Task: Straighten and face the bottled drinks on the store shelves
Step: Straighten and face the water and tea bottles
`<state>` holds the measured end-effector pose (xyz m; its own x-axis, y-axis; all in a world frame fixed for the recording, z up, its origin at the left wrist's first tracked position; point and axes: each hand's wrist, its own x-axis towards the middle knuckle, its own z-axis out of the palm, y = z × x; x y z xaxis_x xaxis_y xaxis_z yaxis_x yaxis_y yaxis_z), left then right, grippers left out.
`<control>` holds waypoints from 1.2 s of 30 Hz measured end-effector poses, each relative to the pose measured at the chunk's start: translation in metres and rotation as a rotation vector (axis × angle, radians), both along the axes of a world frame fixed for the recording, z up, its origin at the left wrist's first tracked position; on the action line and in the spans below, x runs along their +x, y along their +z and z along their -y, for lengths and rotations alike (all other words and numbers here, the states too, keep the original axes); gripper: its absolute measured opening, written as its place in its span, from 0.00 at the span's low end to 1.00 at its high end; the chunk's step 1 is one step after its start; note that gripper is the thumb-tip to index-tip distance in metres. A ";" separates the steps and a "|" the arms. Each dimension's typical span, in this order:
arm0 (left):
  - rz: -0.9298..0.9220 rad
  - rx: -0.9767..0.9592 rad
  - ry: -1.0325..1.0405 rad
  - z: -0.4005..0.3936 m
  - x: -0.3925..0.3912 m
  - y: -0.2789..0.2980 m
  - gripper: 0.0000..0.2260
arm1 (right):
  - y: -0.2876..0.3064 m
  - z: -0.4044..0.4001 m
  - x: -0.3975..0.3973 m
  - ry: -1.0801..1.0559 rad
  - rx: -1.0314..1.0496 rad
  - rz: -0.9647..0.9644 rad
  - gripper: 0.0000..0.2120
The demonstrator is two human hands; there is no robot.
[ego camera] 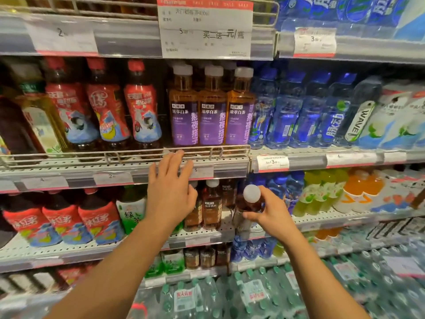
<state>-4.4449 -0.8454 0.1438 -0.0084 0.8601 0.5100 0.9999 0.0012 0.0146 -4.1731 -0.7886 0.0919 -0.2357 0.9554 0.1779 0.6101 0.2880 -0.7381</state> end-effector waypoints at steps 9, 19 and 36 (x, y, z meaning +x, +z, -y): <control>0.018 0.061 -0.021 -0.004 -0.001 -0.003 0.25 | -0.024 -0.029 -0.030 0.062 0.017 0.160 0.32; -0.005 0.142 -0.011 -0.008 -0.002 -0.010 0.24 | -0.031 -0.041 -0.038 0.026 0.049 0.214 0.33; -0.058 0.189 0.017 -0.008 0.001 -0.010 0.23 | -0.007 -0.070 -0.046 -0.061 0.230 0.320 0.20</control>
<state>-4.4442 -0.8370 0.1338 0.0122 0.7490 0.6624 0.9989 0.0208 -0.0419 -4.2188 -0.7191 0.0851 -0.2578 0.9132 0.3154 0.8198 0.3796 -0.4288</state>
